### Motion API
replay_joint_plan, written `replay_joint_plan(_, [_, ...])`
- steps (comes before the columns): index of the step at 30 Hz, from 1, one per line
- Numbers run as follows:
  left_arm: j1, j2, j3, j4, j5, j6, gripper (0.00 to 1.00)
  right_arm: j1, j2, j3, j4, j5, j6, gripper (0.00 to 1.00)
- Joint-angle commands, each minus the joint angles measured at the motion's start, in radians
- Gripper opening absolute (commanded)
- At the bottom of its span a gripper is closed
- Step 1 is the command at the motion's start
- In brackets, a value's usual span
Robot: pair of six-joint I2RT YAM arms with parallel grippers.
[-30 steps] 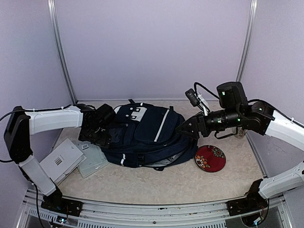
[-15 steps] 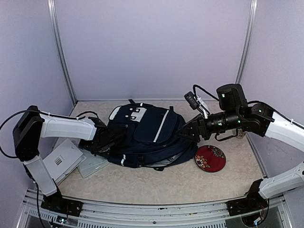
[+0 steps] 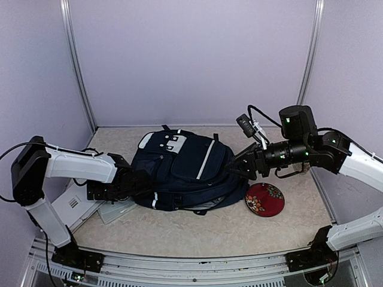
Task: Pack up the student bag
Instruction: Pick up the book from the book, then pass from the left arm to the right
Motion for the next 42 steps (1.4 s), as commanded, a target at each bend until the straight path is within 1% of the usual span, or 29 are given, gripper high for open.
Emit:
replay_joint_plan(1, [0.028, 0.026, -0.03, -0.011, -0.043, -0.061, 0.99, 0.009, -0.022, -0.011, -0.003, -0.015, -0.02, 0.66])
replay_joint_plan(4, [0.075, 0.002, -0.071, 0.098, -0.002, 0.041, 0.99, 0.008, -0.032, -0.016, 0.0, -0.015, -0.019, 0.67])
replay_joint_plan(6, [0.102, -0.022, -0.103, 0.173, 0.017, 0.08, 0.99, 0.008, -0.038, -0.017, 0.0, -0.018, -0.02, 0.67])
replay_joint_plan(8, [0.115, -0.041, -0.127, 0.211, 0.019, 0.106, 0.94, 0.009, -0.041, -0.017, 0.0, -0.02, -0.02, 0.67])
replay_joint_plan(11, [0.123, -0.047, -0.148, 0.224, 0.019, 0.121, 0.82, 0.008, -0.041, -0.015, -0.002, -0.021, -0.022, 0.67])
replay_joint_plan(13, [0.124, -0.047, -0.156, 0.229, 0.013, 0.123, 0.71, 0.009, -0.039, -0.013, 0.0, -0.02, -0.024, 0.68])
replay_joint_plan(16, [0.12, -0.047, -0.154, 0.258, 0.019, 0.155, 0.42, 0.009, -0.033, -0.006, -0.005, -0.029, -0.025, 0.68])
replay_joint_plan(18, [0.121, -0.051, -0.152, 0.279, 0.028, 0.177, 0.17, 0.008, -0.033, -0.001, -0.005, -0.035, -0.025, 0.68])
replay_joint_plan(19, [0.118, -0.057, -0.15, 0.286, 0.031, 0.18, 0.07, 0.009, -0.035, 0.002, -0.008, -0.035, -0.023, 0.68])
replay_joint_plan(20, [0.114, -0.065, -0.15, 0.294, 0.035, 0.186, 0.0, 0.009, -0.039, 0.001, -0.007, -0.032, -0.023, 0.68])
replay_joint_plan(22, [0.091, -0.09, -0.15, 0.309, 0.036, 0.203, 0.0, 0.009, -0.046, 0.0, -0.009, -0.022, -0.024, 0.68])
replay_joint_plan(23, [0.074, -0.103, -0.144, 0.299, 0.028, 0.189, 0.0, 0.009, -0.048, 0.002, -0.009, -0.018, -0.026, 0.68])
replay_joint_plan(26, [0.013, -0.128, -0.077, 0.197, -0.025, 0.115, 0.0, 0.009, -0.041, 0.01, -0.011, -0.027, -0.029, 0.68])
replay_joint_plan(30, [-0.086, -0.104, 0.143, -0.013, -0.15, 0.024, 0.0, 0.008, -0.025, 0.024, 0.009, -0.059, -0.029, 0.69])
replay_joint_plan(33, [-0.194, -0.056, 0.326, -0.155, -0.268, -0.004, 0.0, 0.006, -0.017, 0.026, 0.038, -0.073, -0.023, 0.71])
replay_joint_plan(35, [-0.255, -0.031, 0.441, -0.162, -0.329, 0.073, 0.0, 0.004, -0.015, 0.029, 0.06, -0.112, -0.025, 0.75])
replay_joint_plan(36, [-0.285, -0.019, 0.502, -0.159, -0.355, 0.109, 0.0, -0.001, -0.016, 0.028, 0.08, -0.161, -0.025, 0.76])
replay_joint_plan(37, [-0.317, -0.002, 0.558, -0.155, -0.396, 0.145, 0.0, -0.008, -0.02, 0.023, 0.106, -0.213, -0.017, 0.76])
replay_joint_plan(39, [-0.376, 0.023, 0.661, -0.122, -0.454, 0.245, 0.0, -0.02, -0.029, 0.023, 0.143, -0.253, 0.008, 0.77])
replay_joint_plan(41, [-0.439, 0.034, 0.74, -0.018, -0.499, 0.419, 0.0, -0.032, -0.027, 0.036, 0.136, -0.224, 0.012, 0.77])
replay_joint_plan(42, [-0.468, 0.029, 0.763, 0.068, -0.509, 0.514, 0.0, -0.039, -0.024, 0.048, 0.124, -0.208, 0.01, 0.78])
